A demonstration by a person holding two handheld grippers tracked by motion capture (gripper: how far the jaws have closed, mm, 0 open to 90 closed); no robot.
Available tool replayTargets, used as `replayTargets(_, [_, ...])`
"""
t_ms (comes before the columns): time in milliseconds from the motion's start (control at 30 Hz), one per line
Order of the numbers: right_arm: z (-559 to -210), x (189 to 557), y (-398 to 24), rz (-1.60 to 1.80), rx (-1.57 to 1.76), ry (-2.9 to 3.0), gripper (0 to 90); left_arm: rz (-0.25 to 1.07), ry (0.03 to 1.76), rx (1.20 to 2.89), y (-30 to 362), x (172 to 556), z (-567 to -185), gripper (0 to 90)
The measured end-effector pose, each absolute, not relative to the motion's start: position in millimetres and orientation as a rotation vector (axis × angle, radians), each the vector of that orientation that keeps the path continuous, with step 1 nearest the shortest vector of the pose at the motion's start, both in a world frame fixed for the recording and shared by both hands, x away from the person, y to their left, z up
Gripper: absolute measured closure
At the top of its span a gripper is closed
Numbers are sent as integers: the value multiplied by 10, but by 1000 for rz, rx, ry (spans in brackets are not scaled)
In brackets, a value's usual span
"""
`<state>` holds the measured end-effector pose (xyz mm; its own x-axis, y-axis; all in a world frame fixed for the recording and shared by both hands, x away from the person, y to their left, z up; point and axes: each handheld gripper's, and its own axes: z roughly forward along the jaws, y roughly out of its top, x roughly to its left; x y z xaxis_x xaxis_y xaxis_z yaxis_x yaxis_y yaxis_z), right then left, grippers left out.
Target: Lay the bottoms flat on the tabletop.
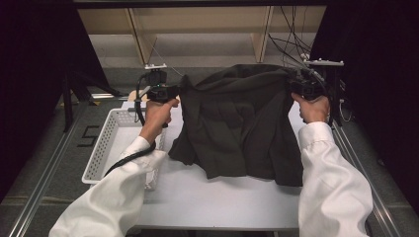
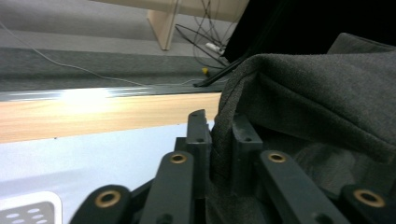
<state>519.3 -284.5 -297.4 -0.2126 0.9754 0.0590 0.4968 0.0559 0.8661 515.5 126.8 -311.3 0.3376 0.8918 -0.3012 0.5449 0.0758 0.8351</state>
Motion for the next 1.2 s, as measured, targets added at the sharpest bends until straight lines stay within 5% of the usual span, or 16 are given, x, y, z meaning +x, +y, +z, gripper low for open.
replayTargets(167, [-3060, 5219, -2913, 991, 1546, 1730, 435, 464, 1364, 1591, 1225, 5149, -3111, 614])
replayTargets(733, [-3821, 4672, -2801, 962, 1469, 2056, 282, 384, 1337, 1889, 932, 4847, -3540, 300])
replayTargets(1200, [-4197, 4267, -2813, 930, 1418, 2159, 303, 396, 1495, 2015, 774, 4810, -4116, 222])
